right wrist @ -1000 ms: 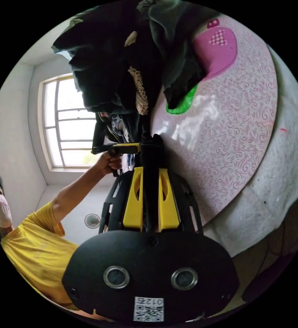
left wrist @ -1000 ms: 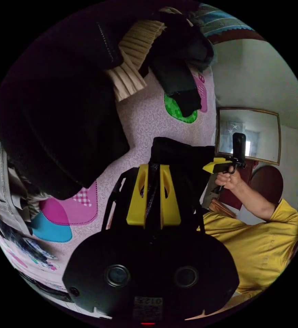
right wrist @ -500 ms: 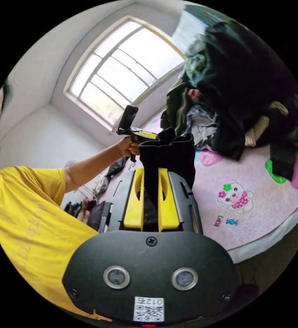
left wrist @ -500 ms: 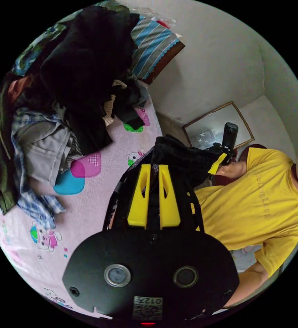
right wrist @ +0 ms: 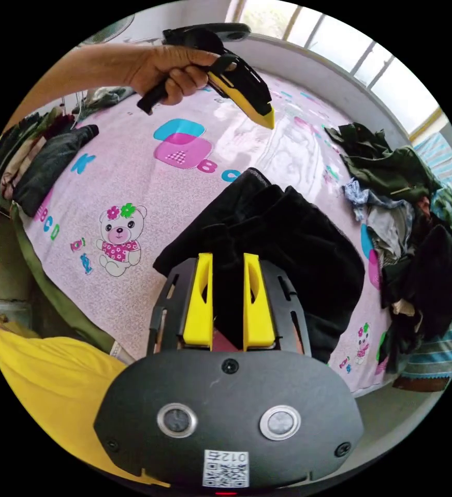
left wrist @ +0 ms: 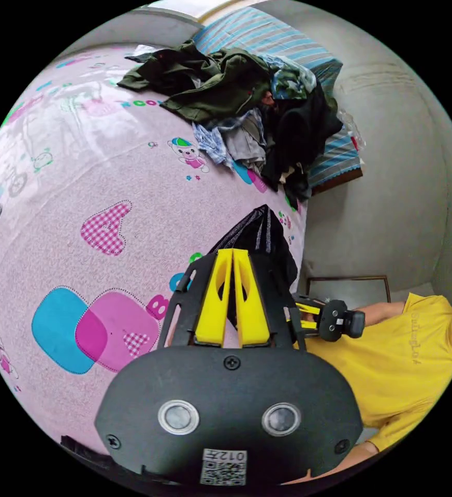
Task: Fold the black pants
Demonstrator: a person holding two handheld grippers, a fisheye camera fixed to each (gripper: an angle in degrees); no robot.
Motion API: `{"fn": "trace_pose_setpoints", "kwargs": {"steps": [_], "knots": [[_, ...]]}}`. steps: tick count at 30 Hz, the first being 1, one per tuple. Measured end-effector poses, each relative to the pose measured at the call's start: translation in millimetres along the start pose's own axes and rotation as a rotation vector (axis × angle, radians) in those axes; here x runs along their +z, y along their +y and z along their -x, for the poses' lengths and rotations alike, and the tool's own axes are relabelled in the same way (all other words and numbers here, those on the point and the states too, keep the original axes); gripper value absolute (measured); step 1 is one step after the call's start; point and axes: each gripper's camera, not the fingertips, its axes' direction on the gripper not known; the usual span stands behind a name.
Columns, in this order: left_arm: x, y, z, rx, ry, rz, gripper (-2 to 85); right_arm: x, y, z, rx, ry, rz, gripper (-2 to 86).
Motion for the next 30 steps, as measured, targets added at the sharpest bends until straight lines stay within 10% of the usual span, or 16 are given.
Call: {"fn": "trace_pose_setpoints", "kwargs": {"steps": [17, 30], "knots": [[43, -36, -75, 0.206, -0.150, 0.233, 9.0, -12, -29, 67, -0.217, 0.205, 0.042, 11.1], [20, -35, -55, 0.042, -0.076, 0.242, 5.6, 21, -4, 41, -0.072, -0.012, 0.151, 5.4]]}}
